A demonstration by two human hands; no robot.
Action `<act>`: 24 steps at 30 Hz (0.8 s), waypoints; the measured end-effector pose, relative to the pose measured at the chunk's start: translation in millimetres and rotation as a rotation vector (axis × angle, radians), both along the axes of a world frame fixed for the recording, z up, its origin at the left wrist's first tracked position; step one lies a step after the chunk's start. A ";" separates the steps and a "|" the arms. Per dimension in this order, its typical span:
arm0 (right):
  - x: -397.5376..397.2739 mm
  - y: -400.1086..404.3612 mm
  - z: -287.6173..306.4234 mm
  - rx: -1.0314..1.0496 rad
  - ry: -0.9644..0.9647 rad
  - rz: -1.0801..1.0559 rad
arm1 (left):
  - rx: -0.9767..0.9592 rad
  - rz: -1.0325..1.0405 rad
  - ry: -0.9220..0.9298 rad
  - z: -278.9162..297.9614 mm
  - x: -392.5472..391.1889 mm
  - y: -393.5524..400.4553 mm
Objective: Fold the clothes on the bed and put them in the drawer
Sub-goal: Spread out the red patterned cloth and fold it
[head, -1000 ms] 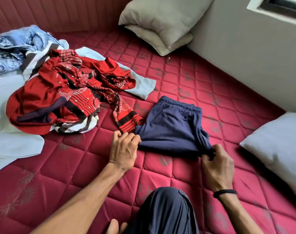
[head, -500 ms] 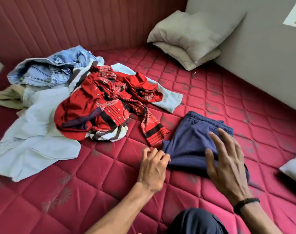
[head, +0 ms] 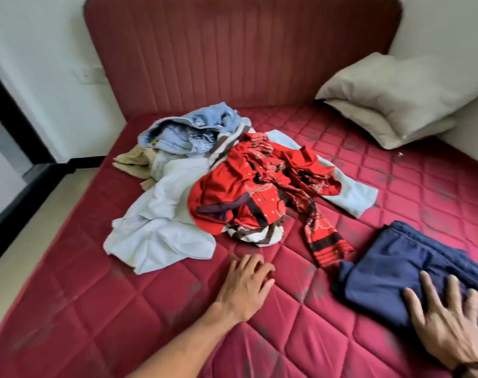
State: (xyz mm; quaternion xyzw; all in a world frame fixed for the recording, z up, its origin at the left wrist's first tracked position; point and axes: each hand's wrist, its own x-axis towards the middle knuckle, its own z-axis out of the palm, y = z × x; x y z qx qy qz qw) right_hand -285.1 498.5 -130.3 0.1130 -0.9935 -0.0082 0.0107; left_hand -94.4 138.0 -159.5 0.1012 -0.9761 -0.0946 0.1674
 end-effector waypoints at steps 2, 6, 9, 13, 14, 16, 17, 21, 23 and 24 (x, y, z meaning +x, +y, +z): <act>8.8 -17.8 8.6 -0.062 0.095 0.036 | -0.038 0.069 0.002 0.5 24.6 -34.9; 28.1 -93.0 10.1 -0.139 0.150 0.405 | -0.087 0.257 0.037 -1.4 67.5 -98.7; 48.8 -173.5 15.3 -0.199 -0.092 0.702 | -0.099 0.398 0.067 -3.0 89.1 -127.2; 93.4 -292.3 25.3 -0.183 -0.145 0.991 | -0.072 0.613 0.157 -3.6 110.3 -139.5; 101.7 -319.3 26.0 -0.183 -0.120 1.007 | -0.037 0.663 0.160 -4.4 114.1 -141.9; 110.6 -371.1 26.3 -0.207 -0.051 0.966 | 0.052 0.734 0.147 -8.8 120.0 -151.4; 110.8 -393.9 27.5 -0.224 -0.010 0.919 | 0.093 0.740 0.146 -11.8 121.4 -156.8; 78.9 -447.6 40.0 -0.206 0.033 0.650 | 0.095 0.672 0.076 -19.9 118.6 -169.5; 51.5 -456.2 43.6 -0.192 -0.067 0.515 | 0.066 0.651 0.043 -25.0 111.2 -177.7; 40.8 -457.0 45.2 -0.185 -0.124 0.483 | 0.051 0.645 0.034 -27.2 106.0 -183.7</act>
